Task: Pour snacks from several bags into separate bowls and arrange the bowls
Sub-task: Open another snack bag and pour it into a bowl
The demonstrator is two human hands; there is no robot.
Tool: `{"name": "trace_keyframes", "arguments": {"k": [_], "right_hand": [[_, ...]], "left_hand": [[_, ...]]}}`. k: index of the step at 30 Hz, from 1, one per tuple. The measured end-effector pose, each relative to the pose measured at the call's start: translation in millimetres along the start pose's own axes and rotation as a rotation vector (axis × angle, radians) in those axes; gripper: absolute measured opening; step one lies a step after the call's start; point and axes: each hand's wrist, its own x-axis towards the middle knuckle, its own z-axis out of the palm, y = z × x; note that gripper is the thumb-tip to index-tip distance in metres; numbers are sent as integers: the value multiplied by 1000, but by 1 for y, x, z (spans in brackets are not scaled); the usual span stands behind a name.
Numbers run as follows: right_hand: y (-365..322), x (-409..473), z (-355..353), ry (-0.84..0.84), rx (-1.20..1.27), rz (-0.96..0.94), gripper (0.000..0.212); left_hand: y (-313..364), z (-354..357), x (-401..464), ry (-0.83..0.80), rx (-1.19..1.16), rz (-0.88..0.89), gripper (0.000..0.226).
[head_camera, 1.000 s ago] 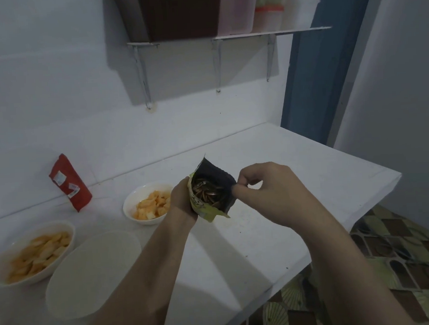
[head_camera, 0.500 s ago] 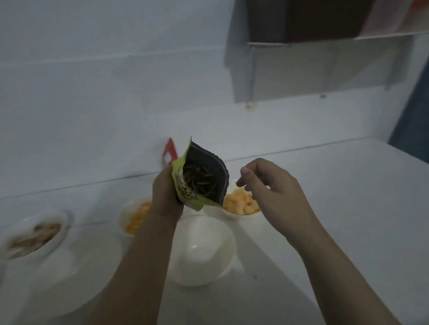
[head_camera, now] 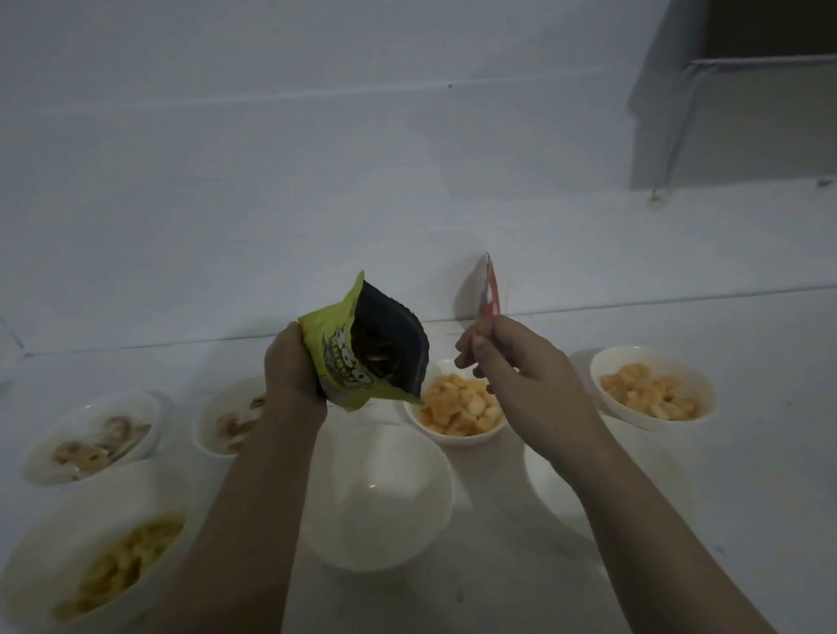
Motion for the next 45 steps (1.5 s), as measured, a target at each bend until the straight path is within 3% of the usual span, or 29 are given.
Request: {"name": "trace_keyframes", "arguments": {"k": [5, 9, 17, 21, 27, 35, 45], "right_hand": [[-14, 1, 56, 98, -50, 19, 22], [-16, 2, 84, 185, -18, 81, 23], [-41, 14, 117, 119, -219, 186, 28], [-54, 24, 124, 48, -393, 203, 36], [-44, 23, 125, 115, -586, 163, 14], [-42, 6, 124, 166, -568, 238, 11], [-37, -6, 129, 236, -590, 182, 18]], "left_hand": [[8, -43, 43, -47, 79, -40, 11], [6, -58, 59, -78, 151, 49, 23], [8, -60, 67, -219, 340, 123, 31], [10, -59, 71, -203, 463, 199, 29], [5, -62, 73, -210, 519, 285, 31], [8, -64, 67, -227, 594, 454, 34], [13, -67, 63, -224, 628, 510, 35]]}}
